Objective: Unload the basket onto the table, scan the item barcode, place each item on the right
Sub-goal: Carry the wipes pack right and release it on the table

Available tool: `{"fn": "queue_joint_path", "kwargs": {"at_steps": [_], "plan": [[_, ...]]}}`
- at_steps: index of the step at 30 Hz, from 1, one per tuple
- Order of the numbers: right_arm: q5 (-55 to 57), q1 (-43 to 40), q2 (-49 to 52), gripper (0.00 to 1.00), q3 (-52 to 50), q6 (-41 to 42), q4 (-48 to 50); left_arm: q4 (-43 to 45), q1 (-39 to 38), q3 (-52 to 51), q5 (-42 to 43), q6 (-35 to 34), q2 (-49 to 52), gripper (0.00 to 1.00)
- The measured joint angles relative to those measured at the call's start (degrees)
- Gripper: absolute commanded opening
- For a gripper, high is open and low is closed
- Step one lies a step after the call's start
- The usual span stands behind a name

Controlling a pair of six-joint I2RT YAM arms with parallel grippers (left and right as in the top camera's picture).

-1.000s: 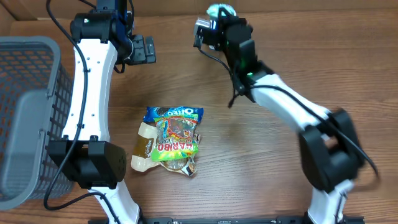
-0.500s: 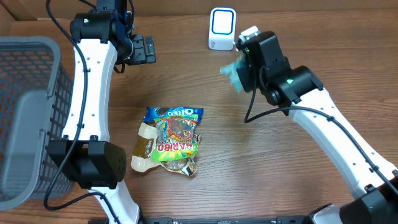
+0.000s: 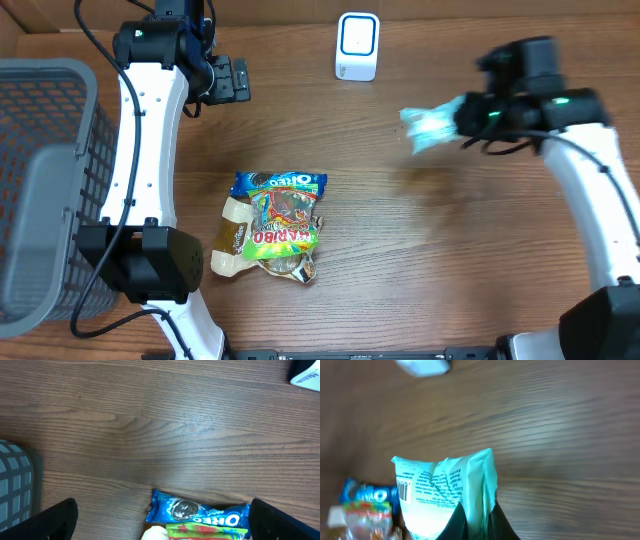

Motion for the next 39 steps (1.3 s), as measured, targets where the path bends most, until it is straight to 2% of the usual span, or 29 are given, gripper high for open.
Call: {"fn": "queue_joint_path", "kwargs": {"at_steps": [4, 12, 21, 29, 33, 36, 37, 39], "plan": [[-2.4, -8.3, 0.4, 0.04, 0.0, 1.0, -0.9, 0.0, 0.0, 0.0, 0.0, 0.0, 0.0, 1.0], [-3.4, -18.1, 7.9, 0.04, -0.9, 4.5, 1.2, 0.0, 0.0, 0.0, 0.0, 0.0, 0.0, 0.99], [0.1, -18.6, 18.4, 0.04, -2.6, 4.0, 1.2, 0.0, 0.0, 0.0, 0.0, 0.0, 0.0, 1.0], [6.4, -19.0, 19.9, 0.05, -2.7, 6.6, -3.7, 0.0, 0.0, 0.0, 0.0, 0.0, 0.0, 1.0], [8.8, -20.1, 19.9, 0.29, -2.7, 8.8, -6.3, 0.0, 0.0, 0.0, 0.0, 0.0, 0.0, 1.0], [10.4, -20.7, 19.9, 0.65, -2.7, 9.6, -7.8, 0.0, 0.0, 0.0, 0.0, 0.0, 0.0, 1.0], [10.8, -20.7, 19.9, 0.72, -2.7, 9.8, -8.2, 0.0, 0.0, 0.0, 0.0, 0.0, 0.0, 0.99], [10.8, -20.7, 19.9, 0.74, -2.7, 10.0, -8.8, 0.0, 0.0, 0.0, 0.0, 0.0, 0.0, 1.0]]}}
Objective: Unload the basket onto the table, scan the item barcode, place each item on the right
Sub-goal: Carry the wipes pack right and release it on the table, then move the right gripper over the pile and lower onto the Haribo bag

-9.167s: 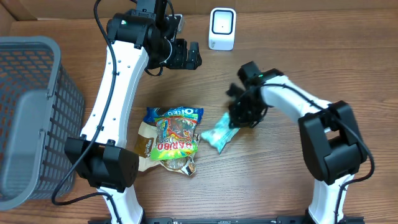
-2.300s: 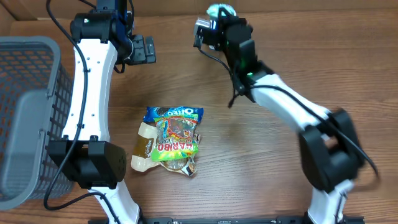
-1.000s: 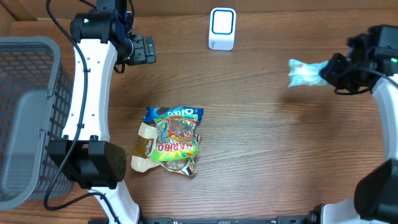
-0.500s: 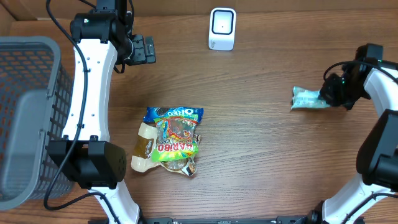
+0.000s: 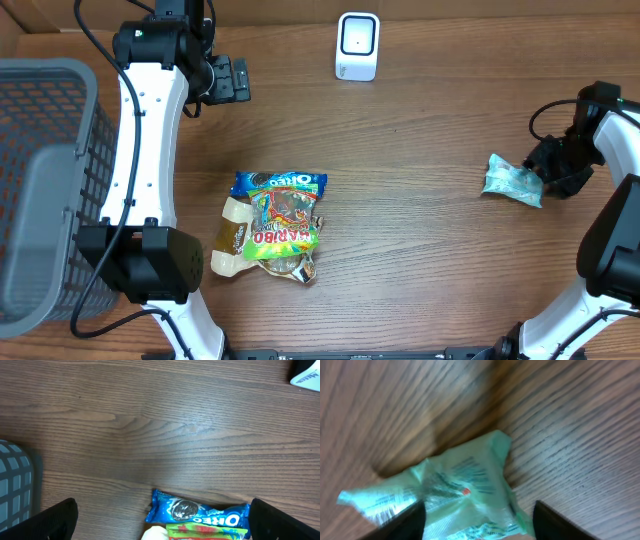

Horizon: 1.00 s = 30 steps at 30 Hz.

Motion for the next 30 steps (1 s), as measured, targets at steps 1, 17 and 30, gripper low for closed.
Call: {"fn": "queue_joint_path", "kwargs": {"at_steps": [1, 17, 30], "plan": [[-0.2, 0.0, 0.0, 0.75, 0.0, -0.1, -0.3, 0.0, 0.0, 0.0, 0.0, 0.0, 0.0, 1.0], [-6.2, 0.0, -5.0, 0.79, 11.1, -3.0, -9.4, 0.0, 0.0, 0.0, 0.0, 0.0, 0.0, 0.99], [-14.7, 1.7, -9.7, 0.79, 12.4, -9.0, -12.8, 0.0, 0.0, 0.0, 0.0, 0.0, 0.0, 1.0]]}}
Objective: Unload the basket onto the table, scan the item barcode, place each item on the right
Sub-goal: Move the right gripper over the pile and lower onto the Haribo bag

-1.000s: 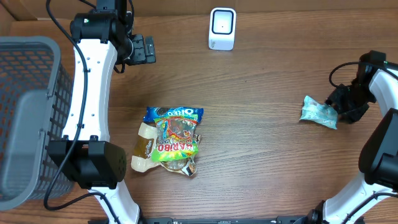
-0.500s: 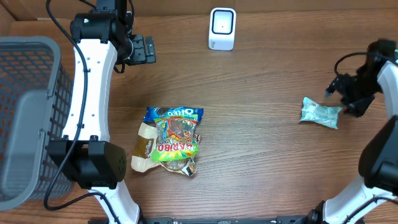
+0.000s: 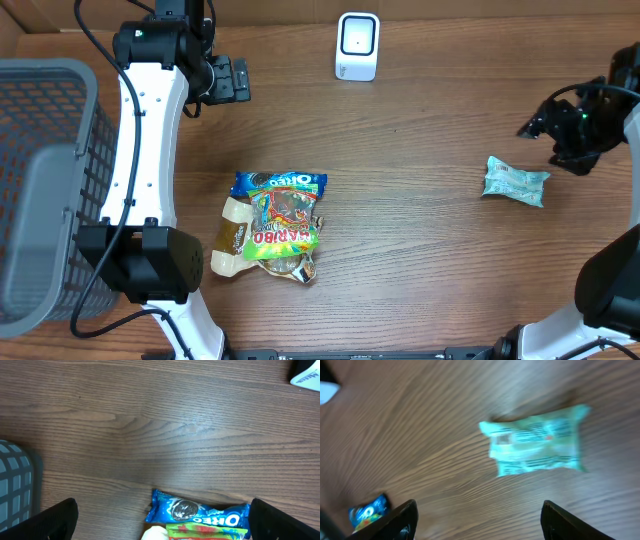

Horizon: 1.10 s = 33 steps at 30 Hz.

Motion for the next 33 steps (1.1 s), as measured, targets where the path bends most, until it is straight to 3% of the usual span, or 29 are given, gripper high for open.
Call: {"fn": "queue_joint_path", "kwargs": {"at_steps": [12, 33], "plan": [[-5.0, 15.5, -1.7, 0.79, 0.0, -1.3, 5.4, 0.0, 0.0, 0.0, 0.0, 0.0, 0.0, 1.0], [-5.8, 44.2, -0.3, 0.8, -14.1, 17.6, 31.8, 0.0, 0.0, 0.0, 0.0, 0.0, 0.0, 1.0]]}}
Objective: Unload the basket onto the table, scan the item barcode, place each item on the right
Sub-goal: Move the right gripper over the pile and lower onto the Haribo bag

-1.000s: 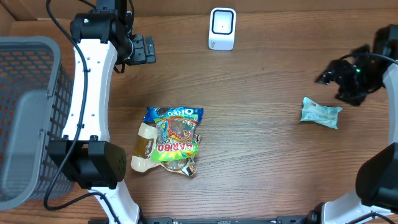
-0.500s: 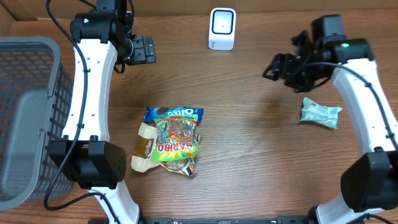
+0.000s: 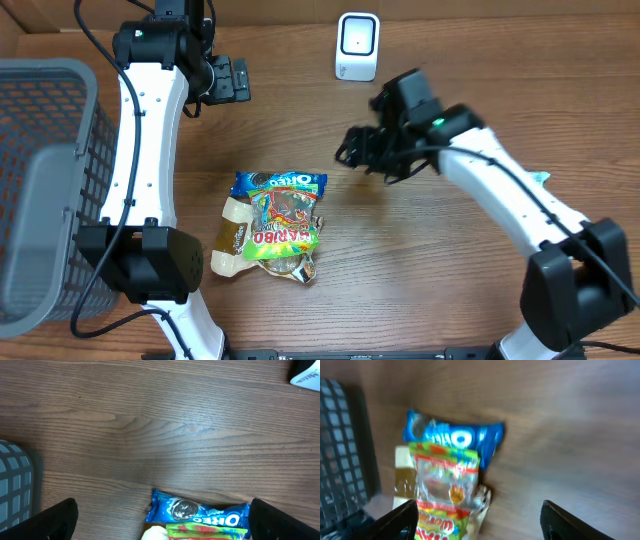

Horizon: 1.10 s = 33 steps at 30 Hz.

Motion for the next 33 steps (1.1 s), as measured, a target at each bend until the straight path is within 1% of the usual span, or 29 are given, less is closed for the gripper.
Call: {"fn": "queue_joint_path", "kwargs": {"at_steps": [4, 9, 11, 15, 23, 26, 30, 33], "plan": [[-0.1, 5.0, 0.7, 0.81, -4.0, 3.5, 3.7, 0.0, 0.0, 0.0, 0.0, 0.0, 0.0, 1.0], [-0.1, 9.2, 0.7, 0.81, -7.2, 7.1, 10.3, 0.0, 0.0, 0.0, 0.0, 0.0, 0.0, 1.0], [-0.1, 10.6, 0.7, 0.81, -7.8, 8.0, 11.2, 0.0, 0.0, 0.0, 0.0, 0.0, 0.0, 1.0], [0.2, 13.0, 0.7, 0.81, -8.0, 9.5, 11.3, 0.0, 0.0, 0.0, 0.0, 0.0, 0.0, 1.0], [4.5, 18.1, 0.7, 0.81, -9.2, 14.1, 12.9, 0.0, 0.0, 0.0, 0.1, -0.2, 0.0, 1.0], [5.0, 20.0, 0.7, 0.81, -9.3, 14.8, 12.5, -0.1, 0.0, 0.0, 1.3, -1.0, 0.0, 1.0], [5.1, 21.0, 0.7, 0.81, -9.5, 15.2, 11.7, -3.0, 0.0, 0.3, 2.4, -1.0, 0.0, 1.0], [5.6, 21.3, 0.7, 0.8, -9.5, 15.5, 11.8, -6.6, 0.0, 2.7, 2.3, -1.3, 0.0, 1.0]]}}
